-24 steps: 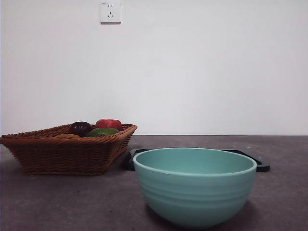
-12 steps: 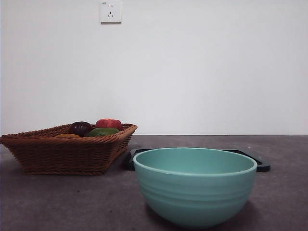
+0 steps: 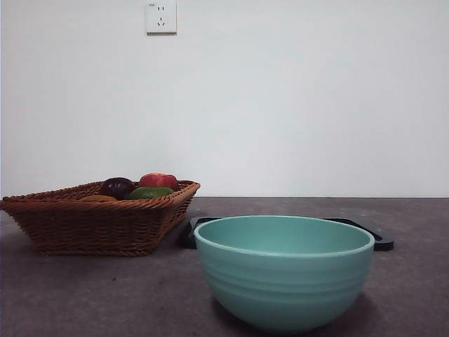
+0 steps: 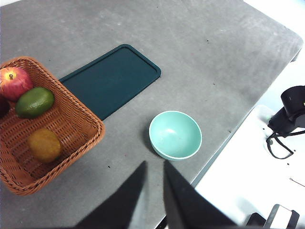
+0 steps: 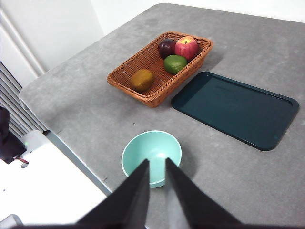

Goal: Pick up the wifruite, put it on the bowl, pick up the plate, put it on desk

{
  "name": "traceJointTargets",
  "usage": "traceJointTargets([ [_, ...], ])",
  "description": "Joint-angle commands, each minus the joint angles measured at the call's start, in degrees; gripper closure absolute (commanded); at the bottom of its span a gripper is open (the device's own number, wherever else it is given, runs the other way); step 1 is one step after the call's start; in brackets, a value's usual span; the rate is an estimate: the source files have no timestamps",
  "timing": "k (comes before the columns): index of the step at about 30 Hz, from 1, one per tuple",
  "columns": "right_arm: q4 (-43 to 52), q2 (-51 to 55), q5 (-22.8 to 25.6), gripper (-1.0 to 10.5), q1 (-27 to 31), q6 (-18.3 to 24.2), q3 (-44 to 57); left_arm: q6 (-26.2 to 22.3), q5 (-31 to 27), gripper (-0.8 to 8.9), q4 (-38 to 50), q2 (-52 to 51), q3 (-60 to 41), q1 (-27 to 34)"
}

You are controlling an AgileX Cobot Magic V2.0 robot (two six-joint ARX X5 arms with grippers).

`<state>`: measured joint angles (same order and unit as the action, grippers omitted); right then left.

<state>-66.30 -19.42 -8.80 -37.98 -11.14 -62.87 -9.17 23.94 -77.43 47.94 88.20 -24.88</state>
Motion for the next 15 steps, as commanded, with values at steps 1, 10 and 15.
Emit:
traceJointTargets([
  [1,0.63,-0.22,0.04,9.2,-0.42,0.24,-0.98,-0.81,0.13,7.87,0.68,0.33,0.76,-0.31],
  [10,0.63,-0.22,0.04,9.2,-0.42,0.24,-0.98,-0.81,0.11,7.86,0.66,0.33,0.76,-0.31],
  [15,0.63,-0.22,0.04,9.2,-0.42,0.24,-0.98,-0.76,0.11,7.86,0.55,0.59,0.61,0.5],
])
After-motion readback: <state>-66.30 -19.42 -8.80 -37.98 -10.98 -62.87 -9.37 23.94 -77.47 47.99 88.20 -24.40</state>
